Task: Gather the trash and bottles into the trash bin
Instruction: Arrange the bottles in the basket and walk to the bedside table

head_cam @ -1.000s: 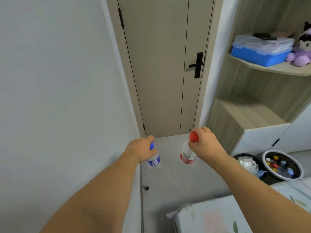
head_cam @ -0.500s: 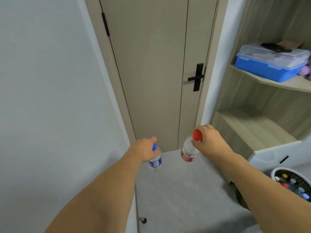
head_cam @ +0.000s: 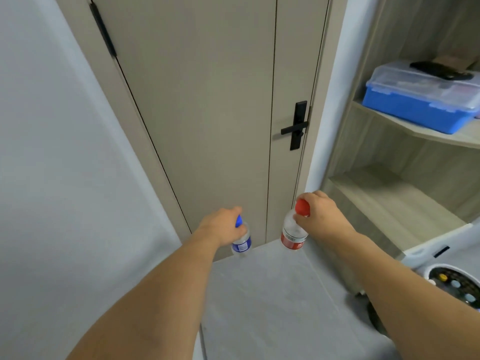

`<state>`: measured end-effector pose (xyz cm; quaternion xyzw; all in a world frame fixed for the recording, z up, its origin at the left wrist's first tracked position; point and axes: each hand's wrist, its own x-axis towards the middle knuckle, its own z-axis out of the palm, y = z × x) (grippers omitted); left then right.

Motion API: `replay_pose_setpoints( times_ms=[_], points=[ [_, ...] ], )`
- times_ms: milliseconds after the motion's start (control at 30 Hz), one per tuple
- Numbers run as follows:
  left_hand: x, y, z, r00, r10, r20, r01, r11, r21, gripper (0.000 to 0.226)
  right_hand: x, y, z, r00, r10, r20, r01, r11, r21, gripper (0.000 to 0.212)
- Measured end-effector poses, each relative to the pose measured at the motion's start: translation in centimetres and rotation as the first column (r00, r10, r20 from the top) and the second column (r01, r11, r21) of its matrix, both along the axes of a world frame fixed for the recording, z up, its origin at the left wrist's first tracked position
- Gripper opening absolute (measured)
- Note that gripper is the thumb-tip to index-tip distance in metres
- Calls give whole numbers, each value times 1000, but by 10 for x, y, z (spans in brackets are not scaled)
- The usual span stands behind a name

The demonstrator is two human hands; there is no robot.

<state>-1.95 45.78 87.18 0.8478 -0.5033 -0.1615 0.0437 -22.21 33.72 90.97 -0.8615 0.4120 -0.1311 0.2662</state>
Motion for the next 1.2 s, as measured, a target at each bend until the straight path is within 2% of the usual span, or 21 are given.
replay_pose_setpoints(
  times_ms=[167, 267, 367, 567, 933, 1200],
  points=[
    [40, -68, -6, 997, -71, -24, 71, 997, -8, 20, 24, -51, -2, 994, -113, 2, 113, 993, 27, 26],
    [34, -112, -5, 987, -160, -17, 159, 987, -4, 20, 10, -77, -3, 982, -190, -2, 189, 981, 34, 18],
    [13, -155, -2, 964, -264, 5, 264, 964, -1, 19, -18, -100, -5, 958, -287, -7, 287, 957, 35, 19],
    [-66, -238, 3, 884, -466, 38, 466, 885, -10, 21, -102, -127, -16, 878, -479, -3, 478, 877, 52, 32],
    [-229, -356, -13, 719, -693, -54, 691, 721, -41, 19, -246, -188, -45, 694, -718, -55, 720, 687, 101, 29],
    [-341, -464, -20, 516, -852, -89, 842, 524, -128, 19, -337, -241, -64, 494, -867, -59, 866, 486, 118, 32]
  ],
)
